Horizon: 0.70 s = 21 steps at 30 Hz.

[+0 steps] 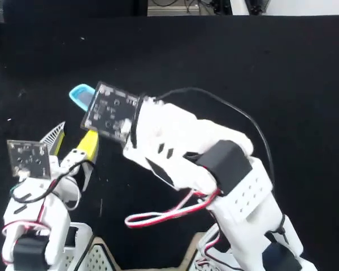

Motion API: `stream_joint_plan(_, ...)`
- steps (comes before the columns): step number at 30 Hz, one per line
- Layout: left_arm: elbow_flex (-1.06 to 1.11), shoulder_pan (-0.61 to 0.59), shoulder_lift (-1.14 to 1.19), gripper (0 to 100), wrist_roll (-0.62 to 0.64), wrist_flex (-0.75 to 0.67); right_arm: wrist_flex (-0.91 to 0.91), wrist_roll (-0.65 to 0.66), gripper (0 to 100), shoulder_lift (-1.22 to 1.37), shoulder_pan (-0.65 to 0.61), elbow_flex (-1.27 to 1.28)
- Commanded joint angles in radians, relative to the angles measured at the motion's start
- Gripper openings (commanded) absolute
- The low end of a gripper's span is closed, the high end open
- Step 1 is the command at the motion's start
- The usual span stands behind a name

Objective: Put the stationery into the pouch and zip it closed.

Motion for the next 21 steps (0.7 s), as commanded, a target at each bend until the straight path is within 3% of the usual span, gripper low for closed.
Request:
stream_joint_plan(1,-0.176,0.061,-0.002,23,0.006,0.124,-0.071,-0.038,1.0,0.008,-0.006,-0.039)
stream_joint_plan(8,-0.251,0.104,0.003,23,0.003,0.203,-0.075,-0.038,1.0,0.022,-0.006,-0.048)
stream_joint_plan(12,-0.331,0.206,0.006,23,-0.084,0.299,-0.132,-0.054,1.0,0.024,-0.006,-0.025)
stream_joint_plan(15,-0.401,0.302,0.008,25,-0.094,0.373,-0.176,-0.140,1.0,0.024,-0.002,-0.012)
stream_joint_plan(17,-0.401,0.352,0.008,30,-0.080,0.384,-0.184,-0.176,1.0,0.021,-0.002,-0.013)
stream_joint_plan(21,-0.302,0.372,0.008,30,-0.018,0.301,-0.157,-0.186,1.0,0.015,0.000,-0.019)
